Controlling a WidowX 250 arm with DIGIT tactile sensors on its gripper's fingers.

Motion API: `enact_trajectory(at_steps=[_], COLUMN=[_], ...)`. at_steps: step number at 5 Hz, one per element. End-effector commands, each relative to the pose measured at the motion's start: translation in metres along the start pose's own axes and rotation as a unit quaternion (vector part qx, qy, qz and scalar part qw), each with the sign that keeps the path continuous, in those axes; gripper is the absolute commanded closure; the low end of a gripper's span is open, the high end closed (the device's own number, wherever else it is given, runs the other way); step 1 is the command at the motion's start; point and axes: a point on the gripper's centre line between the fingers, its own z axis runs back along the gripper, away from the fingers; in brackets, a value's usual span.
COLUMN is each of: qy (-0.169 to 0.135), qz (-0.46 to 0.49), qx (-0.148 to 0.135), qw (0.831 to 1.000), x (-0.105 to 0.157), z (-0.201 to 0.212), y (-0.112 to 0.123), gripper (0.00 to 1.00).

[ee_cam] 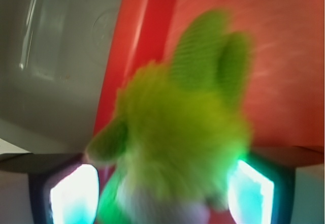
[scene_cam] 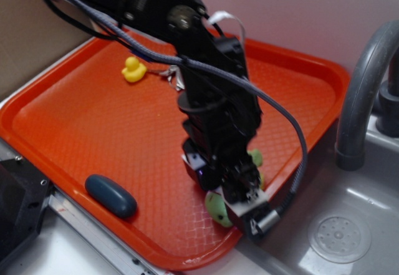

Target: Grab the green animal.

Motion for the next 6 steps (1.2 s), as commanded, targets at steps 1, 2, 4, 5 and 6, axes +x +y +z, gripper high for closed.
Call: enact_trajectory(at_steps=[1,2,4,5,6], qy=[-0.006,-0.020,-0.062,-0.081,-0.086], qz=[-0.031,-0.028,0.020,0.065,0.077], qx=[-0.047,-0.032,0.032,0.082,0.143], qw=[0.998,0.999,0.997,0.991,0.983], x=[0.003,0.002,-0.016,-0.032,-0.046], z=[0.000,0.006,0.073,0.118,0.156], y=[-0.016,-0.013,0.031,0.062,0.087], gripper=[0.08,1.00,1.00,1.00,1.00])
